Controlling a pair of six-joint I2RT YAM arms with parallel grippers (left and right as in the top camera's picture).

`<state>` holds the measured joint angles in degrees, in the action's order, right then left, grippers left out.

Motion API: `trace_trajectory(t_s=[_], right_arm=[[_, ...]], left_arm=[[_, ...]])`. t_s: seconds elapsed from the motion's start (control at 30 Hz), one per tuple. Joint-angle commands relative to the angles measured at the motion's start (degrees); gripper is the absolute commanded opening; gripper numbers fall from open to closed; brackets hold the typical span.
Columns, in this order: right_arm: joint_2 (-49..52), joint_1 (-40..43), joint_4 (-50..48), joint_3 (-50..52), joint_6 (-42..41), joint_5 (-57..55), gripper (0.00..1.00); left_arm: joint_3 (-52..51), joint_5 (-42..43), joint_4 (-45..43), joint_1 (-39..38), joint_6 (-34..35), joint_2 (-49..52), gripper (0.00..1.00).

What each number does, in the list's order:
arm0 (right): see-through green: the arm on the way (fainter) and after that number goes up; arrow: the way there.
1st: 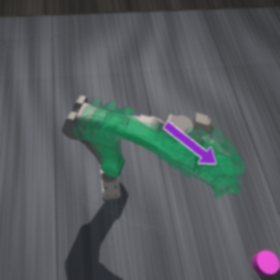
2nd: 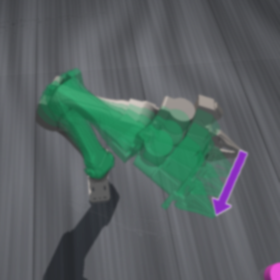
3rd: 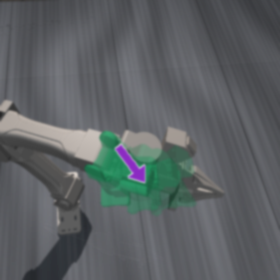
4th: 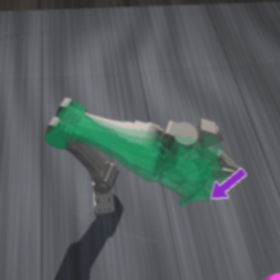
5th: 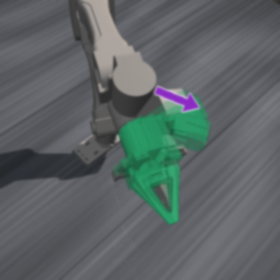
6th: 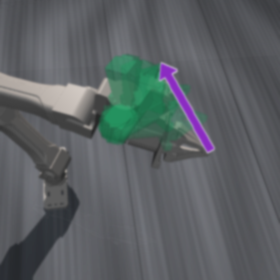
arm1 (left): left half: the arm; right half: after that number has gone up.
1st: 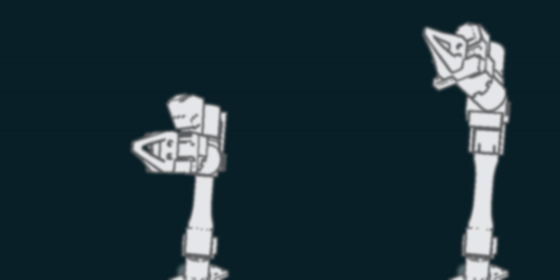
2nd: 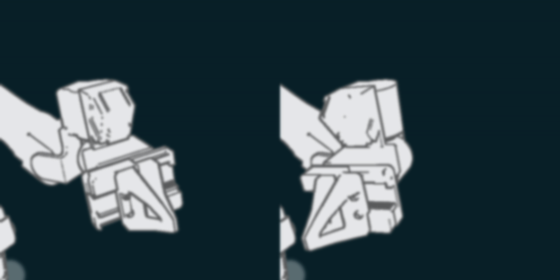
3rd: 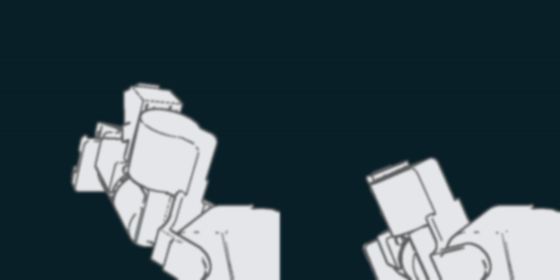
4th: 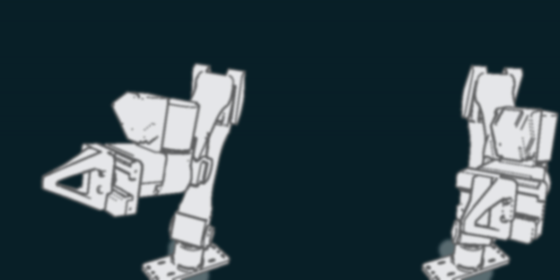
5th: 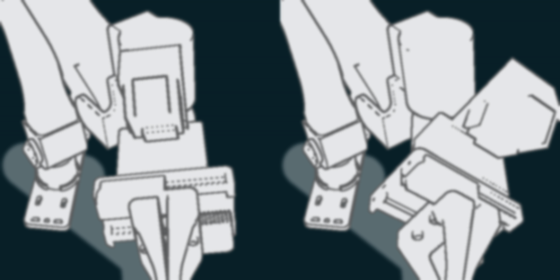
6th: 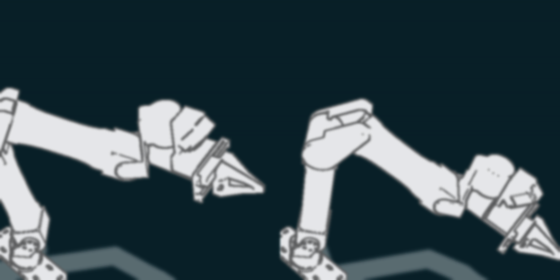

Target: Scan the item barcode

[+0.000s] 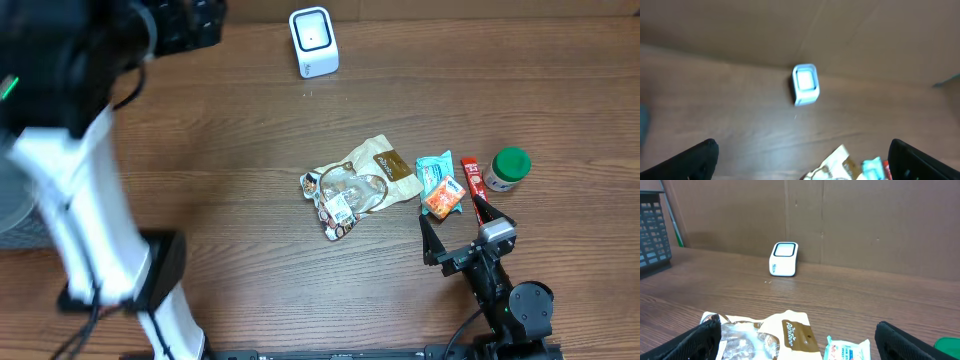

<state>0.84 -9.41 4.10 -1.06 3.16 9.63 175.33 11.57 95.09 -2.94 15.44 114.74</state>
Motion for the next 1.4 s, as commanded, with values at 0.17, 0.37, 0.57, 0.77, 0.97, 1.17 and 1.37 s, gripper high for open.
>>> trace_trajectory(t_s=[0.17,0.37,0.57,0.77,0.97,1.17,1.37], right_arm=[[-0.7,0.2,-0.3,0.6,-0.2,-0.5,1.00],[-0.7,0.2,-0.3,0.6,-0.2,-0.5,1.00],[-0.7,0.2,-0.3,0.6,-0.2,-0.5,1.00],[-0.7,0.2,-0.3,0.6,-0.2,-0.5,1.00],[-0.7,0.2,-0.3,0.6,-0.2,-0.5,1.00],[-0.7,0.2,-0.3,0.6,-0.2,-0.5,1.00],[-0.7,0.2,-0.3,0.6,-0.2,-0.5,1.00]], left_arm=[[-2.1,-0.1,0.3,0.4,-0.2,-17.1,1.00],[-19.6,-0.1,0.3,0.4,-0.2,-31.6,1.00],[-41.7,-8.2,0.4,0.4,-2.4,-44.1,1.00],[-58.9,-8.5,0.7,0.4,-2.4,-52.2,1.00],[-76.7,-8.5,-3.6,0.4,-1.1,-58.7,1.00],[-93.3,-6.6,-19.1,0.3,-0.8,-64.7,1.00],[-107.6,-5.7,-38.0,0.3,1.2,-70.5,1.00]])
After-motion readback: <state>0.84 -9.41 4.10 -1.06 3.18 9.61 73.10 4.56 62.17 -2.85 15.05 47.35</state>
